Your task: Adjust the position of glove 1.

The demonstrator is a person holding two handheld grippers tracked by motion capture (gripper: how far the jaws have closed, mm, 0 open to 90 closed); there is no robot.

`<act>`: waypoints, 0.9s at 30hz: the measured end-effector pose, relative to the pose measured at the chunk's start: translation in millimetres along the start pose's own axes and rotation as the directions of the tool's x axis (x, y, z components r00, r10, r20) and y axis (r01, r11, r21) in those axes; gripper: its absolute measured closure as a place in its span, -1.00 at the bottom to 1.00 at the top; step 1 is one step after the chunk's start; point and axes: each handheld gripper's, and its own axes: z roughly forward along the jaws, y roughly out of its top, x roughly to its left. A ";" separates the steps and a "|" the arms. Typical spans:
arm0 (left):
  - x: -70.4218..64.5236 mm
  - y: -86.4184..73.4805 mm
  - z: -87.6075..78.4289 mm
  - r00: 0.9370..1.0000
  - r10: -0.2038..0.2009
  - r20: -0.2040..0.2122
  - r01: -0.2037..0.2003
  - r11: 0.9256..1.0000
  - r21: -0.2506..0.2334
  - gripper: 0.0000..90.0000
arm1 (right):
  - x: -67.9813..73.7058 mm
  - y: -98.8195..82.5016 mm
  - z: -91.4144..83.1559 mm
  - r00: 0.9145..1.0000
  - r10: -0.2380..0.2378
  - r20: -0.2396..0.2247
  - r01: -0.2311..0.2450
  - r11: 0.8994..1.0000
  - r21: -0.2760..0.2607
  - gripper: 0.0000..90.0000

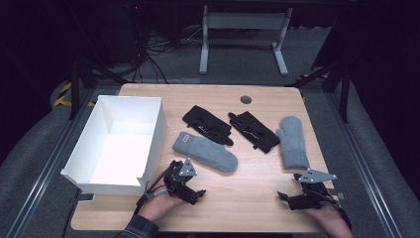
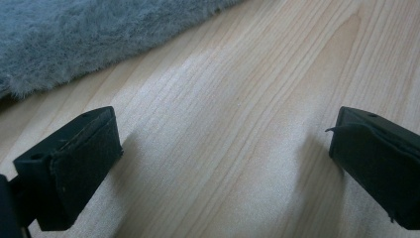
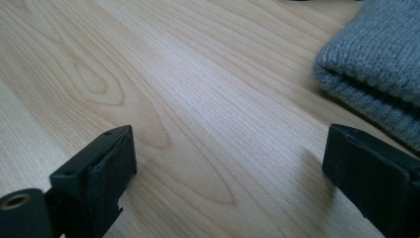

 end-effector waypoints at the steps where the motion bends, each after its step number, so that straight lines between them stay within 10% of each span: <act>1: 0.0 0.0 0.0 1.000 0.000 0.000 0.000 1.000 0.000 -1.00 | -0.1 0.0 0.0 1.000 -0.001 0.000 0.001 1.000 -0.001 -0.85; 13: 0.2 -0.1 -0.4 1.000 0.001 -0.002 -0.001 1.000 0.003 -1.00 | 1.0 4.3 -7.0 1.000 -0.001 -0.006 0.001 1.000 -0.008 -0.63; 27: 0.3 -0.3 -0.5 1.000 0.000 0.001 0.000 1.000 0.001 -1.00 | -23.4 36.2 -15.9 0.991 0.060 0.116 -0.050 0.995 -0.086 -0.46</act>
